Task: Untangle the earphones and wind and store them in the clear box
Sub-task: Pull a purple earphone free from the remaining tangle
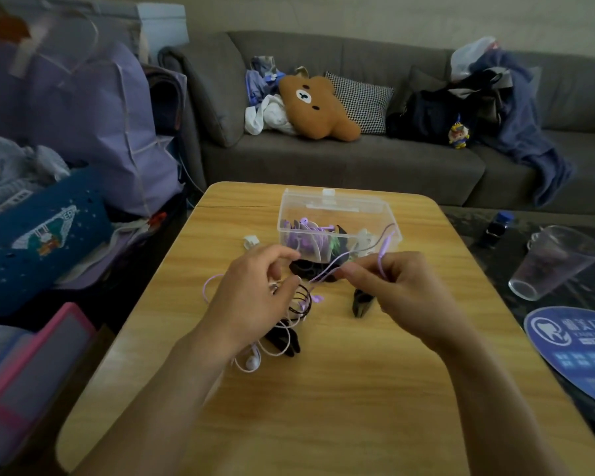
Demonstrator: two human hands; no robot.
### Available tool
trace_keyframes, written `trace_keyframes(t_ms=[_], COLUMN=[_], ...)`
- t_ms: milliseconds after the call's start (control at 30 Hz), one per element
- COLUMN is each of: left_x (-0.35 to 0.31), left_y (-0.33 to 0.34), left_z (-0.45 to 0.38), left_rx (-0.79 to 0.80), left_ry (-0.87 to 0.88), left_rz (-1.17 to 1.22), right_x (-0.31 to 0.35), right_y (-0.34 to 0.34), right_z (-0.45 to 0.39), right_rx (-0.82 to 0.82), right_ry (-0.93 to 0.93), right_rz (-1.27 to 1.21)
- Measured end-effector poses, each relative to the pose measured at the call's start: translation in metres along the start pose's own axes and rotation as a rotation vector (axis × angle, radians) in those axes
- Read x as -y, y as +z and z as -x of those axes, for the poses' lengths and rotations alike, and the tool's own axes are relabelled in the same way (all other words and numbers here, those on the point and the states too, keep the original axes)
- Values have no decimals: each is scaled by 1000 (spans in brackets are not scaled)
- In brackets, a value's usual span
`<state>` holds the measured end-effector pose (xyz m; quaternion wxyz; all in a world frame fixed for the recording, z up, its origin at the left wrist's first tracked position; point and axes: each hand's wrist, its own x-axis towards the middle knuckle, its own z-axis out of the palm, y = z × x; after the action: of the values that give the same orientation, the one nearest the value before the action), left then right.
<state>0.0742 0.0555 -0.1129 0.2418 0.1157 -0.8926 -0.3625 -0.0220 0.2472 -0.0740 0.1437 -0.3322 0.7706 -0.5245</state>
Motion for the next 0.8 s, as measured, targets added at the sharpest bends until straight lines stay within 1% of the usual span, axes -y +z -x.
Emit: trace_keyframes(t_ms=[33,100,200,233,333,433,567,667,733,800], left_x=[-5,-15,-18,-16,-9,-6,-7,-8,-9,-9], left_y=[0,0,5,8,15,16,13,10,9,9], left_z=[1,5,8,8,7,6,5,3,4,5], left_rx=[19,96,295,326,297,298,307,301,305,288], left_ry=[39,87,12,-9,-10,0,16,-14,-28,-34], left_rz=[47,124,251,263,185,155,163,181,195,217], right_x=[0,0,2,4,4,1,-2,-3,-5,-9], right_y=[5,12,16,17,19,15,13,15,14,13], right_z=[-1,-2,-1,-1,-1,-2,-5,-8,-10,-12], right_rx=[-4,-12,-3,-1,-38,-89,-109,-173,-206,-190], right_ry=[-2,-15,-38,-45,-39,-17,-33,-14,17,70], right_rz=[31,-2,-148,-192,-318,-489,-698,-830,-902,-931])
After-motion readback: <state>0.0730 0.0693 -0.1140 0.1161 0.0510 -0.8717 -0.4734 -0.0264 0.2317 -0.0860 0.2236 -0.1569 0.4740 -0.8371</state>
